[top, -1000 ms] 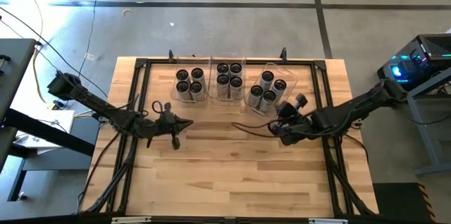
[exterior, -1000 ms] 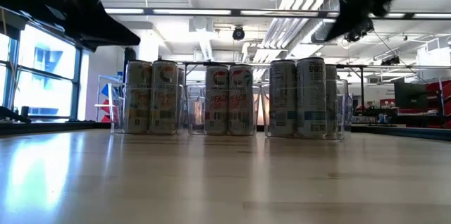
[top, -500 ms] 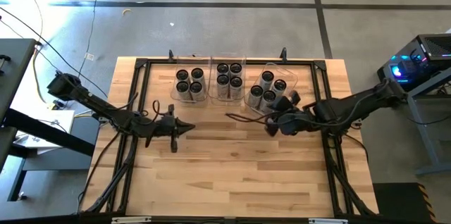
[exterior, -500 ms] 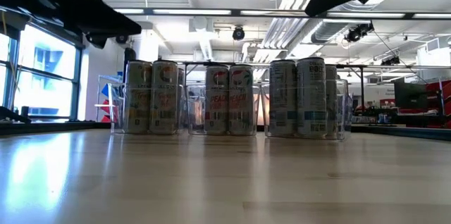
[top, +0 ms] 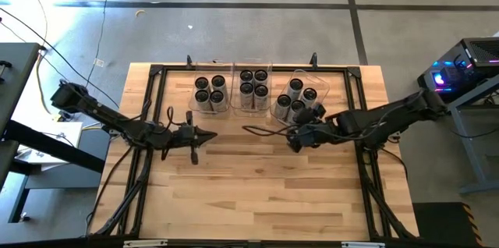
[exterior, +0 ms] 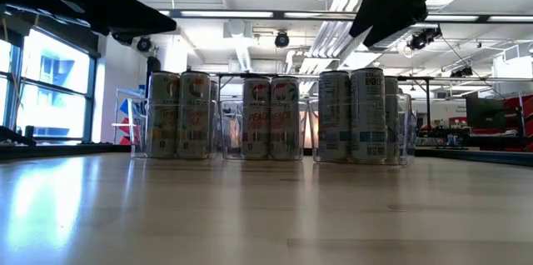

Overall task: Sort soda cans
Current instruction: Adjust all the transparent bins to the top of the table

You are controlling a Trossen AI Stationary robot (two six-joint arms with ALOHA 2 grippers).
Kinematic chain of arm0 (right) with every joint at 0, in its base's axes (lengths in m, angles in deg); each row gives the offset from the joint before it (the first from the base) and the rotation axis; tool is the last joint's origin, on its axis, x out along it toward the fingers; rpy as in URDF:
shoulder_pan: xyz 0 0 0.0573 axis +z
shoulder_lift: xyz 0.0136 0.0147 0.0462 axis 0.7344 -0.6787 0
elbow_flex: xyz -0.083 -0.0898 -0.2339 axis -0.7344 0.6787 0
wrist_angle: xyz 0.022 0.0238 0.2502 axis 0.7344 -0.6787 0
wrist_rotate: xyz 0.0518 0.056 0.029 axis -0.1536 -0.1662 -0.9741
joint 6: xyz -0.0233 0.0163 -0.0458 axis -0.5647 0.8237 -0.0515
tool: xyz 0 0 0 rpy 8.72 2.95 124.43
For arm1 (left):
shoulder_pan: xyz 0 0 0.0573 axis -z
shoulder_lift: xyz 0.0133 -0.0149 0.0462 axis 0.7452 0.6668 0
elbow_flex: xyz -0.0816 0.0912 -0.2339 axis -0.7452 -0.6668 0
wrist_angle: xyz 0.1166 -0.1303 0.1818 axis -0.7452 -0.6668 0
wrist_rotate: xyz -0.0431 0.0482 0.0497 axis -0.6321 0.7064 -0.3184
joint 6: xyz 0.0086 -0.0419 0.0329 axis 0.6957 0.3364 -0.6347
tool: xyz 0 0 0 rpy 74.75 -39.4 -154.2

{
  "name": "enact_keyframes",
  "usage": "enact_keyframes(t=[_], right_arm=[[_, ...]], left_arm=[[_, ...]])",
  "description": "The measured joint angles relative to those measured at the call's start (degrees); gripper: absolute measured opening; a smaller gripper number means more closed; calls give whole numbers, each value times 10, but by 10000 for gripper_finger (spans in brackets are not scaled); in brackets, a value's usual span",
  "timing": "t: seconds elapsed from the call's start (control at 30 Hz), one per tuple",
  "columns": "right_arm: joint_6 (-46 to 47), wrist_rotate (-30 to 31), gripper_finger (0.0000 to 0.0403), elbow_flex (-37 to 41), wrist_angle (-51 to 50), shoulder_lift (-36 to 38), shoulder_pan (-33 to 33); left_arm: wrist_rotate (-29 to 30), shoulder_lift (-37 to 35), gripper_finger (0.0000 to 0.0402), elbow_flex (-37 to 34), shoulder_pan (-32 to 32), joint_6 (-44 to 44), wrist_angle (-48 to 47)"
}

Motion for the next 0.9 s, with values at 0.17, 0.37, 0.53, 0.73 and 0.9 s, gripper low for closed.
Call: enact_keyframes(t=[0.17, 0.37, 0.53, 0.73, 0.9], right_arm=[[-67, -28, 298, 0, 2, -5, -13], [-140, -71, 296, 0, -26, -20, -13], [-163, -90, 281, 0, -78, -64, -19], [-164, -96, 248, 1, -87, -112, -38], [-149, -95, 183, 1, -93, -133, -58]], left_arm=[[0, 1, 0, 0, -17, 9, -5], [1, 1, 0, 0, -26, -20, -5], [1, 1, 0, 0, -36, -24, -5], [0, 1, 0, 0, -43, -30, -5], [0, 1, 0, 0, -43, -21, -6]])
